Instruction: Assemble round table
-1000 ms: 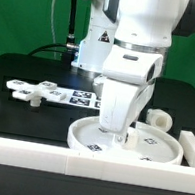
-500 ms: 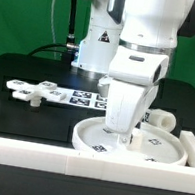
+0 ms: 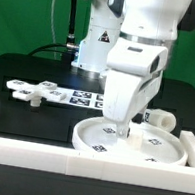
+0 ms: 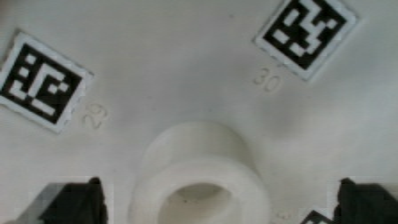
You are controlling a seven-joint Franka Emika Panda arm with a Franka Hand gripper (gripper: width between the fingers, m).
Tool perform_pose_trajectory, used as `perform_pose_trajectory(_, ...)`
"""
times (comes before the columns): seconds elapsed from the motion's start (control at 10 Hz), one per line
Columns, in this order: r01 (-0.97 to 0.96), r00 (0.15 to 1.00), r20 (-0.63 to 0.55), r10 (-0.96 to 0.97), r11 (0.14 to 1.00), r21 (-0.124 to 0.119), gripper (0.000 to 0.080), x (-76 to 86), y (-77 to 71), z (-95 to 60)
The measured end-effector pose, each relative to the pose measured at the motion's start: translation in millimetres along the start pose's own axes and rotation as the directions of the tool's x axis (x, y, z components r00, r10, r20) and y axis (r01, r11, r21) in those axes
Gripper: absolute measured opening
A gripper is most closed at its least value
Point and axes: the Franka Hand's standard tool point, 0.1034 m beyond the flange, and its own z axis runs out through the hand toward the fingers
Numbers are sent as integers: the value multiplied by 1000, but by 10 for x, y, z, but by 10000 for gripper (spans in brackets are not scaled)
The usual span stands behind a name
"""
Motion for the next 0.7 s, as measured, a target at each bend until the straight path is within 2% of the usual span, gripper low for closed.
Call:
perform_pose_trajectory(0.2, -157, 988, -6, 156, 988, -15, 649, -2, -228, -155)
perform_pose_trajectory(0.4, -254, 967, -9, 254, 967, -20, 649, 162, -397, -236)
perform_pose_trajectory(0.5, -250, 968, -9, 250, 968, -19, 649, 206, -432, -233)
perform_pose_trajectory(0.7, -261, 965, -8, 261, 965, -19, 649, 176, -413, -228)
